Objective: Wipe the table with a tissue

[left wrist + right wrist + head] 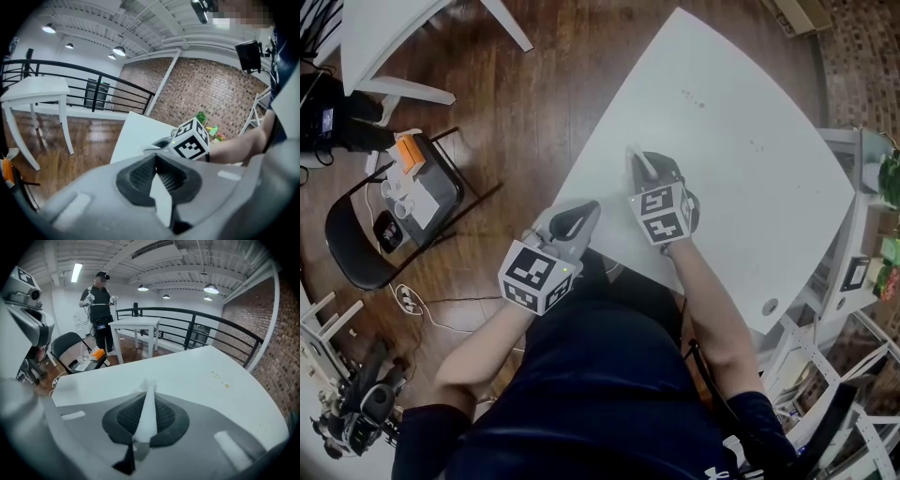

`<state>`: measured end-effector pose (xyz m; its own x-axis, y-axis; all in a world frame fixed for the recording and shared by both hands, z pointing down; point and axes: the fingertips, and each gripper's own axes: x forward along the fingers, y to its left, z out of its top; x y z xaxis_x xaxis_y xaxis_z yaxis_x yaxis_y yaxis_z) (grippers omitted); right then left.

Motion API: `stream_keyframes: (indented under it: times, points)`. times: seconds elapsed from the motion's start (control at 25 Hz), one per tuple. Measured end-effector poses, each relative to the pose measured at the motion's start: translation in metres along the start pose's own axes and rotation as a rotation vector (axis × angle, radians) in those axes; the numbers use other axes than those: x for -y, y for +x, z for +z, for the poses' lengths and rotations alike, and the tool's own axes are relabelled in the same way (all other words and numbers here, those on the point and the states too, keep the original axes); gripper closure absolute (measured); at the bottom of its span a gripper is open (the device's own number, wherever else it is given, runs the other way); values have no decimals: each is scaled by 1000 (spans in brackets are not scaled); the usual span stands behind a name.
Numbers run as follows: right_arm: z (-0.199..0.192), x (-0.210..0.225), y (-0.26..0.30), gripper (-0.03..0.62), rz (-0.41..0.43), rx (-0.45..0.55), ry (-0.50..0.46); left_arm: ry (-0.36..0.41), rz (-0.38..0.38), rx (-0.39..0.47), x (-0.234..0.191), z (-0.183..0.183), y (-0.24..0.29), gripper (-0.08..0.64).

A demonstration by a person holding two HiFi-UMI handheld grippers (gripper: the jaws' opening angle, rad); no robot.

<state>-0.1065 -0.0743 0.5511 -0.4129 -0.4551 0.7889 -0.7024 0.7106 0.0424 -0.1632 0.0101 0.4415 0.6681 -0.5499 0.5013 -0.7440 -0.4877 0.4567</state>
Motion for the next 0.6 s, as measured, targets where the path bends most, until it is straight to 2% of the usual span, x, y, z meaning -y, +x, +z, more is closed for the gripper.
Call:
stream_keyframes:
  times: [0.12, 0.24, 0.44, 0.6]
  points:
    - [-16, -2, -11, 580, 22, -9, -3, 21, -11, -3, 11, 4, 5, 558]
    - [-35, 12, -24, 580, 4, -14, 34, 43, -24, 6, 27, 12, 13, 557]
    - [-65, 40, -41, 580, -30, -17, 207, 83, -47, 0, 55, 15, 25, 557]
    - [-87, 68, -80, 580, -54, 56, 340, 100, -65, -5, 78, 14, 34, 557]
